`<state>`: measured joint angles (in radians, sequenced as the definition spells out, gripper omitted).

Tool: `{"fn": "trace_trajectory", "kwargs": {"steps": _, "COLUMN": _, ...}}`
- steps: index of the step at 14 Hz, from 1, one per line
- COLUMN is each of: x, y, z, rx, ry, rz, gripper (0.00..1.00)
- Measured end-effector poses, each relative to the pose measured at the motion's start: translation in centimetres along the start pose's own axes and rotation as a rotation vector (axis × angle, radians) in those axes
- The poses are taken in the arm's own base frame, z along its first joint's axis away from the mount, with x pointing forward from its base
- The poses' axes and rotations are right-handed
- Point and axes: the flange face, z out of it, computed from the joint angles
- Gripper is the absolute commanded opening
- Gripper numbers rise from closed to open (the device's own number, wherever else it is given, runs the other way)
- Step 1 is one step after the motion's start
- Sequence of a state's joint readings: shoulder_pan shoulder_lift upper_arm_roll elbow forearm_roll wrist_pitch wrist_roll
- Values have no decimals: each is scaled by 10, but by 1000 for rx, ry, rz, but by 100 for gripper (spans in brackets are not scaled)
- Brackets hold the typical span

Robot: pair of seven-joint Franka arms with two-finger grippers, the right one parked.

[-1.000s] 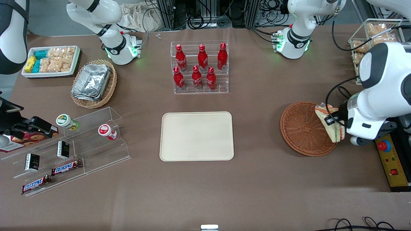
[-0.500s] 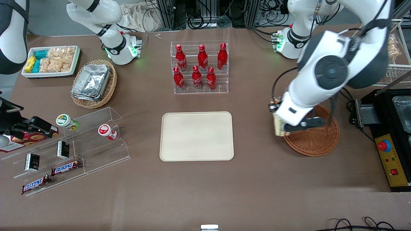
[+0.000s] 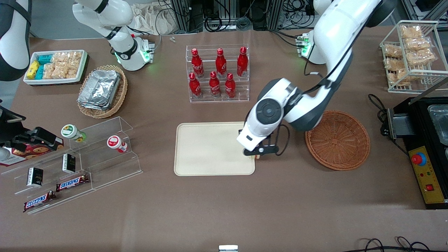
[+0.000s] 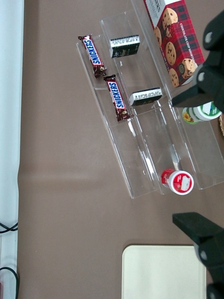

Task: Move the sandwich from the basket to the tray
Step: 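Lift the sandwich and carry it over the cream tray, then lower the sandwich onto the tray and open the left gripper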

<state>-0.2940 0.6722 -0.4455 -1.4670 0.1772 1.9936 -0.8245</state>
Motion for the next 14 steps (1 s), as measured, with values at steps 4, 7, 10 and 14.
{"fn": "trace_trajectory", "kwargs": {"steps": 4, "x": 1, "y": 12, "z": 28, "rx": -7, "ry": 10, "rz": 19, "gripper": 0}}
{"fn": "trace_trajectory", "kwargs": {"steps": 7, "x": 4, "y": 15, "z": 50, "rx": 3, "ry": 22, "rz": 38, "gripper": 0}}
{"fn": "trace_trajectory", "kwargs": {"steps": 10, "x": 1, "y": 20, "z": 71, "rx": 11, "ry": 15, "rz": 56, "gripper": 0}}
{"fn": "trace_trajectory", "kwargs": {"steps": 14, "x": -2, "y": 25, "z": 80, "rx": 21, "ry": 27, "rz": 70, "gripper": 100}}
